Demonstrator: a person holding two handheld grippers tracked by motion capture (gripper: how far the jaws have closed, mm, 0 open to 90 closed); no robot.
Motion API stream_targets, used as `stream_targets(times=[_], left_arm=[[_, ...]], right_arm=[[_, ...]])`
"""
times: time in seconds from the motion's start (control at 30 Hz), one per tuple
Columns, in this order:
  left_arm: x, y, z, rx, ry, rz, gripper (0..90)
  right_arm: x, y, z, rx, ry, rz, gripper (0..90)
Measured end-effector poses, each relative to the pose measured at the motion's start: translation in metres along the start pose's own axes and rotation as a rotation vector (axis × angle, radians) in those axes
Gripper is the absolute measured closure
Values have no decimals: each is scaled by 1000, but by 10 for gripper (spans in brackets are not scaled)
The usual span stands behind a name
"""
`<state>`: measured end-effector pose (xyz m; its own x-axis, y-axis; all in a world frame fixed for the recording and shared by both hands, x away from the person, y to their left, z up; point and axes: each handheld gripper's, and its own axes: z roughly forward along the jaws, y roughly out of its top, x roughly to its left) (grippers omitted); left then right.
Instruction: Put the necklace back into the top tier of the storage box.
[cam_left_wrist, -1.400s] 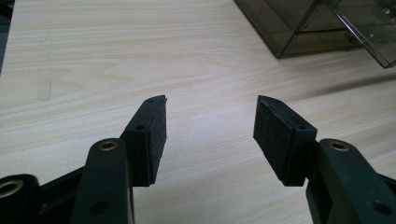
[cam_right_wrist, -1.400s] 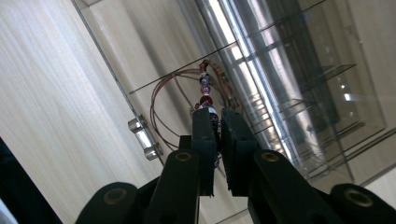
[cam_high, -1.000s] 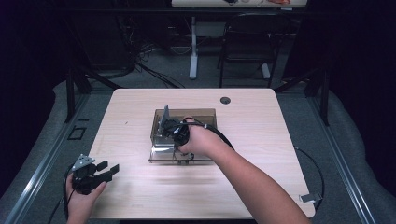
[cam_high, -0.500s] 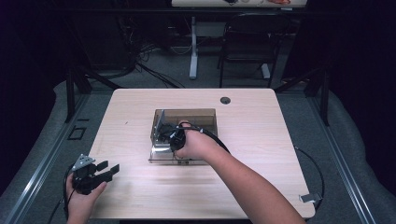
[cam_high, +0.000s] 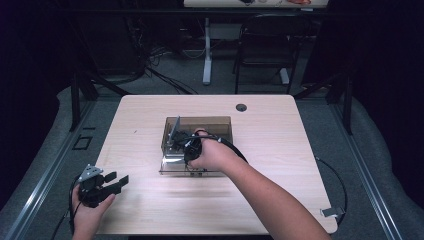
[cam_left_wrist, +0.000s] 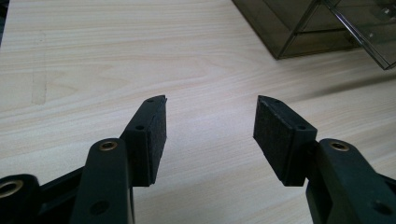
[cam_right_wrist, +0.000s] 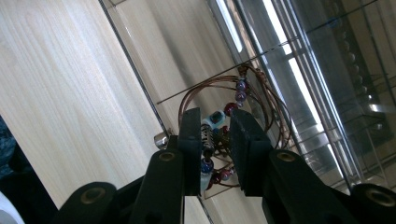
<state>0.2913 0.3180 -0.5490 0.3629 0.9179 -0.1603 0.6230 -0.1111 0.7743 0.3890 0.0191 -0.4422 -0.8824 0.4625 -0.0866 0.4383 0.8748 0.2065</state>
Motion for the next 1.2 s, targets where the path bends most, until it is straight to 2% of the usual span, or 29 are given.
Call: stream_targets(times=[0.53,0.6,0.8,1.03,1.2], left_arm=[[1,-1,-2,-2,8,-8,446],[1,-1,-3,-2,9,-9,446],[0,-1,-3,9,3,-5,446],[0,-1,-2,6,6,-7,446],[1,-1,-3,12,5,-1,446]], right_arm=[[-7,-15,-21,-46,-1,24,740],[-7,-19,-24,-68,-1,35,740],[-11,-34,-30,-55,9,50,736],[-17,-52,-32,-48,24,91,733],[-18,-64,-35,-33,20,88,728]])
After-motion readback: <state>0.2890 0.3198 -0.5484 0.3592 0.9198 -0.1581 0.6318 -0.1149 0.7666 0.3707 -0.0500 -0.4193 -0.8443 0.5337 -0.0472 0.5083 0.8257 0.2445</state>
